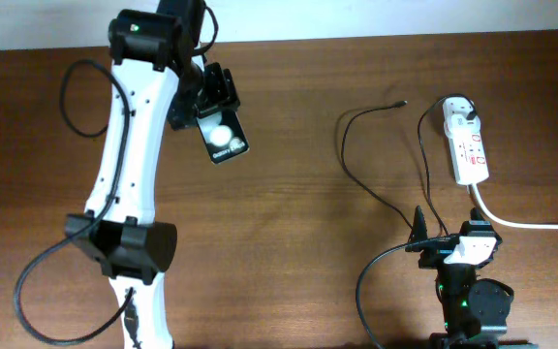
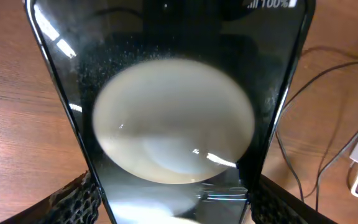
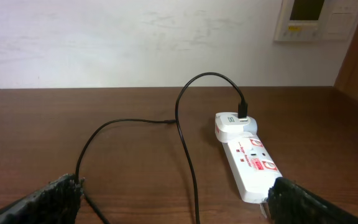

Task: Plug charger to phone and switch on socket
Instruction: 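Rotate the held phone upright, bottom edge facing right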

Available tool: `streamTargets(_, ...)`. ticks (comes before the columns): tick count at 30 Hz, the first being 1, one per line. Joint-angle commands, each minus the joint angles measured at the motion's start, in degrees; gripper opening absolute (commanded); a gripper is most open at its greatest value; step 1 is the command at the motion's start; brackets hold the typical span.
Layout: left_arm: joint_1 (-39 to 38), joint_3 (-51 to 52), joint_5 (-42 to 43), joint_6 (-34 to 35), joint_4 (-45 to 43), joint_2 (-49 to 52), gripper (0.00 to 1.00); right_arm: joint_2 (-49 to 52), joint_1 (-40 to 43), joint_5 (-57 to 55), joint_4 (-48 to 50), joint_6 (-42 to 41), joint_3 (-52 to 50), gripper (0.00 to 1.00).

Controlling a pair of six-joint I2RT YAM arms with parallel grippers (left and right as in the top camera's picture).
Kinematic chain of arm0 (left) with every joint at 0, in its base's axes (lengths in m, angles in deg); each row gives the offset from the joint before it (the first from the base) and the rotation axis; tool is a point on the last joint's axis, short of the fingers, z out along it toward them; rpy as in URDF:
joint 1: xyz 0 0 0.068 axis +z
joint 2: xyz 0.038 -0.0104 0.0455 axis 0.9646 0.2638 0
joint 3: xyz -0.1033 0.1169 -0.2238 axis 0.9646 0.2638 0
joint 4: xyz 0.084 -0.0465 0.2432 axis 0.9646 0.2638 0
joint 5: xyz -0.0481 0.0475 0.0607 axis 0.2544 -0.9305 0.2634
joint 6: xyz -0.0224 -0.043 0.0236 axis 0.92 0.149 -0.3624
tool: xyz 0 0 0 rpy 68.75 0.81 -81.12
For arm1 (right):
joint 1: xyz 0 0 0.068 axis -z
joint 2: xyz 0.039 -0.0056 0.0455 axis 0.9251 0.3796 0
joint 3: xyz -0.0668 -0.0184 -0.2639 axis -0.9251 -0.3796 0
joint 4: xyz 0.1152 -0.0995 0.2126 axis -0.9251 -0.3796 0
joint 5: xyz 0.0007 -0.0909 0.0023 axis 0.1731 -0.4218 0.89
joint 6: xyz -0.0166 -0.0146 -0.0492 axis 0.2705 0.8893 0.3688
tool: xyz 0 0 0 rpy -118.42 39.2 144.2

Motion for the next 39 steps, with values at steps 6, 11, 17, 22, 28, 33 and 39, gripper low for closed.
streamTargets(6, 0.2, -1.4, 0.8, -2.1, 0.0, -3.1, 0.75, -0.5, -0.3, -0.5, -0.2, -0.2, -0.4, 0.99)
streamTargets(11, 0.1, -1.4, 0.8, -2.1, 0.0, -3.1, 0.75, -0.5, -0.3, -0.5, -0.2, -0.2, -0.4, 0.99)
streamTargets(17, 0.1, -1.4, 3.1, -2.3, 0.0, -3.1, 0.74, -0.5, -0.3, -0.5, -0.2, -0.2, -0.4, 0.99)
streamTargets(22, 0.2, -1.4, 5.7, -3.4, 0.1, -4.0, 0.73, -0.5, -0.3, -0.5, -0.2, -0.2, -0.4, 0.99)
streamTargets(28, 0.1, -1.4, 11.3, -3.3, 0.1, -7.0, 0.73, -0.5, -0.3, -0.5, -0.2, -0.2, -0.4, 0.99)
streamTargets(33, 0.1, 0.4, 15.6, -3.3, 0.0, -7.2, 0.73, -0.5, -0.3, -0.5, -0.2, -0.2, -0.4, 0.99)
streamTargets(39, 0.1, 10.8, 21.6, -3.3, 0.0, -7.2, 0.73, -0.5, -0.3, -0.5, -0.2, -0.2, -0.4, 0.99)
